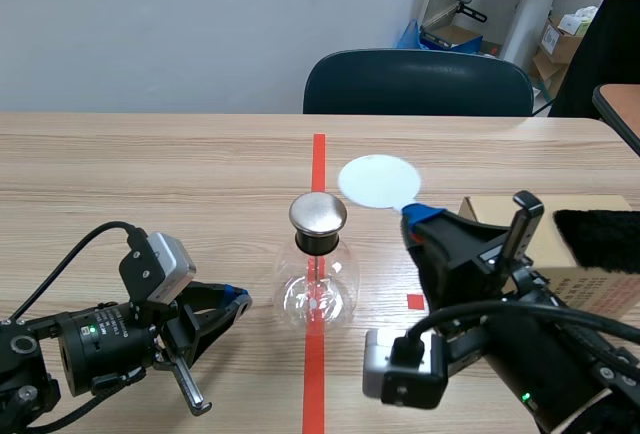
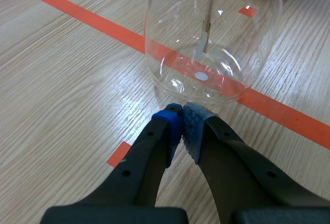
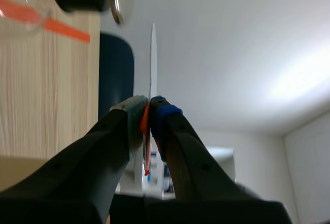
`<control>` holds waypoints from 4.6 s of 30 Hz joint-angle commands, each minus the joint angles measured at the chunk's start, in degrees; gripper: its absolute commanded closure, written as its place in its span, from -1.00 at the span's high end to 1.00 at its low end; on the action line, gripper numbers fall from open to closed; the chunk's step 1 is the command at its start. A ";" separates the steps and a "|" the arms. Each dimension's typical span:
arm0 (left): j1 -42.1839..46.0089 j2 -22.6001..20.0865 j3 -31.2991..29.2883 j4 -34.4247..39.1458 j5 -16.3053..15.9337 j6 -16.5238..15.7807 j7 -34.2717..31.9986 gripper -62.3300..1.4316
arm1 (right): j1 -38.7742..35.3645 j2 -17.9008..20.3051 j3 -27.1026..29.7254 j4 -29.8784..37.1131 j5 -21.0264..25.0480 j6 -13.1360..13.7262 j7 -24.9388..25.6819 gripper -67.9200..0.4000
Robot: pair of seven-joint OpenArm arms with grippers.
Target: Do the electroscope experiment
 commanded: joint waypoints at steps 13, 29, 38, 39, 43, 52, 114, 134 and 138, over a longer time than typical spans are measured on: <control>-0.15 0.15 -0.31 0.76 -0.52 -0.13 -0.37 -0.87 | 0.81 0.11 0.22 0.48 0.42 -0.39 -18.78 -0.96; -0.15 0.15 -0.31 0.76 -0.52 -0.13 -0.33 -0.87 | 0.81 0.13 0.22 0.48 0.37 -0.39 -23.52 -0.96; -0.15 0.17 -0.31 0.76 -0.52 -0.13 -0.33 -0.87 | 1.11 0.13 0.22 0.48 0.37 -0.39 -16.37 -0.96; -0.15 0.17 -0.31 0.76 -0.52 -0.13 -0.33 -0.87 | 1.29 0.13 0.22 0.48 0.37 -0.39 -15.30 -0.96; -0.15 0.33 -0.31 0.76 -0.52 -0.13 0.07 -0.87 | 1.90 0.13 0.22 0.48 0.35 -0.37 -9.55 -0.96; -0.15 0.33 -0.31 0.76 -0.52 -0.13 0.04 -0.87 | 2.43 0.13 0.22 0.48 0.37 0.02 4.33 -0.96; -0.15 2.21 -0.31 0.76 -0.48 -0.13 2.27 -0.87 | 2.38 0.11 0.24 0.48 0.00 2.16 -19.12 -0.96; -0.17 0.35 -2.23 0.79 -0.55 2.43 -1.07 -0.87 | 2.40 0.15 0.22 0.48 -1.36 2.16 -23.87 -0.96; -0.17 -0.22 -2.36 0.83 -0.74 2.23 -2.14 -0.87 | 2.40 0.15 0.22 0.48 -1.36 2.16 -19.26 -0.96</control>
